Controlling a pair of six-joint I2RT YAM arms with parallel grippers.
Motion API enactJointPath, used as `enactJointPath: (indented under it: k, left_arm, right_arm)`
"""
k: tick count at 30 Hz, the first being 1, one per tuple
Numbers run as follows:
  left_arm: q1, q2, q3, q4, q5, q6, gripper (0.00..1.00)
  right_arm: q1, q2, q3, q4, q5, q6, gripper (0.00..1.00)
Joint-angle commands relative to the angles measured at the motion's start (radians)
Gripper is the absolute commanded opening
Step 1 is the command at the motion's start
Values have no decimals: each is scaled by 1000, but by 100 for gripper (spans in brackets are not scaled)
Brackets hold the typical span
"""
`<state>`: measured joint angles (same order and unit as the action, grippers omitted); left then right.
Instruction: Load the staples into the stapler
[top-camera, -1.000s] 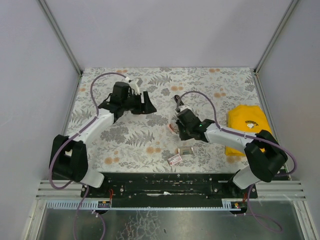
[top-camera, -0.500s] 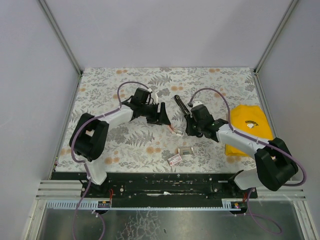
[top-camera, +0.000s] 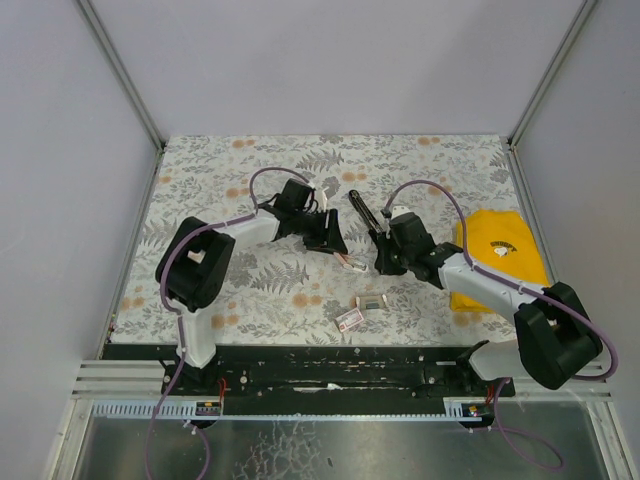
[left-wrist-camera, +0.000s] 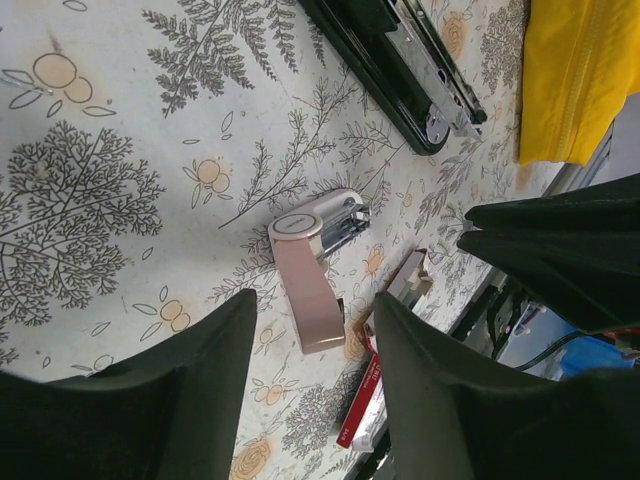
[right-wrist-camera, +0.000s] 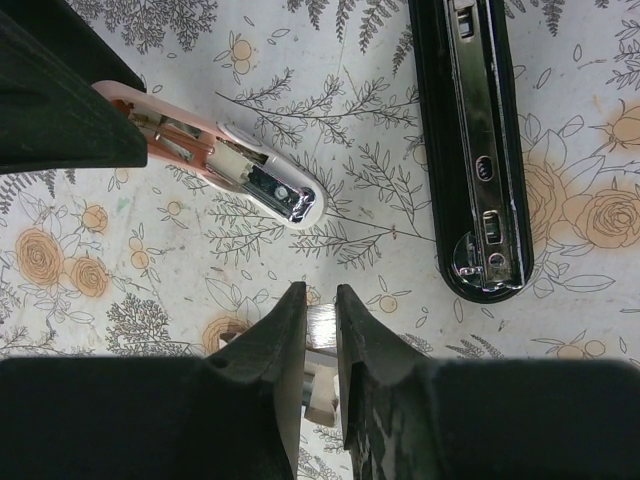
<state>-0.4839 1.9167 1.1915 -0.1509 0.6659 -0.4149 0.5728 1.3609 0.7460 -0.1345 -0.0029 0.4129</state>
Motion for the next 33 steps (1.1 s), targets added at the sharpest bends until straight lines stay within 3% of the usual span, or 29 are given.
enactJointPath:
  k: [1, 9, 12, 24, 33]
  left_arm:
    - [-8, 28, 38, 45, 16, -5, 45]
    - [-12, 58, 101, -50, 10, 81, 12]
    - [-14, 72, 127, -89, 59, 130, 4]
    - [-56, 171, 266, -333, 107, 313, 0]
    - [-65, 183, 273, -348, 100, 321, 0]
  right_arm:
    - [-9, -31, -10, 55, -34, -26, 22]
    - [-10, -63, -10, 101, -105, -107, 23]
    - [-10, -65, -5, 119, -141, -151, 23]
    - [11, 2, -16, 248, -244, -239, 22]
    - [50, 64, -22, 277, -228, -279, 22]
